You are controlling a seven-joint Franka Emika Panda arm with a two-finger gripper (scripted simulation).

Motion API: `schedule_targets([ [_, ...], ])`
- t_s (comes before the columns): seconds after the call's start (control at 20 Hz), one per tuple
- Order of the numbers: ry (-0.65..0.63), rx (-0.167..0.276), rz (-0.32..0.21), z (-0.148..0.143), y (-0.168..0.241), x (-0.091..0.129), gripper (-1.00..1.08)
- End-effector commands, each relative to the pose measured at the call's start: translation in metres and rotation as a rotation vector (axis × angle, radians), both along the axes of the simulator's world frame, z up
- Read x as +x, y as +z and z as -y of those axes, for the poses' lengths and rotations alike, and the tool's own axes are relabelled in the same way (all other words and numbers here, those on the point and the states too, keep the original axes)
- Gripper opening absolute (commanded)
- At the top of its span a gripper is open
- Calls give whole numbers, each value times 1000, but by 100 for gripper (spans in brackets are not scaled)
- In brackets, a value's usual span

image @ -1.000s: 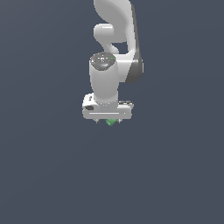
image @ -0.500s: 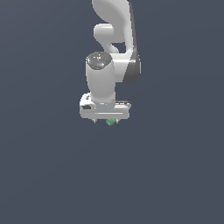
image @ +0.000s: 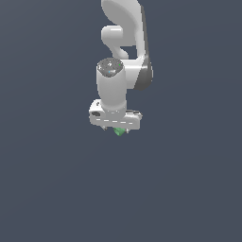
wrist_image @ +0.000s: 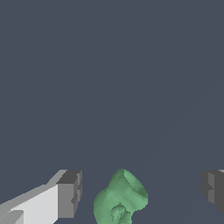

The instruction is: Pick up the object and move it to a goal position.

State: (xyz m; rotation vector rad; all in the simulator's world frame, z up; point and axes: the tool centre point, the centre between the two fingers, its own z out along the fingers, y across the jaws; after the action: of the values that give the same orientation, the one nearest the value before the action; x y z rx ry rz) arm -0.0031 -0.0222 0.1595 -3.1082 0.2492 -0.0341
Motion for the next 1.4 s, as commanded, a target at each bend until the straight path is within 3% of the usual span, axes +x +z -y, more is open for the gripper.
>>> schedule_targets([
  [0.0, -46, 0, -3, -2, -5, -6, 100],
  [0.95, -505, -8, -24, -20, -45, -67, 100],
  [1.35, -636, -11, -29, -23, -55, -86, 100],
])
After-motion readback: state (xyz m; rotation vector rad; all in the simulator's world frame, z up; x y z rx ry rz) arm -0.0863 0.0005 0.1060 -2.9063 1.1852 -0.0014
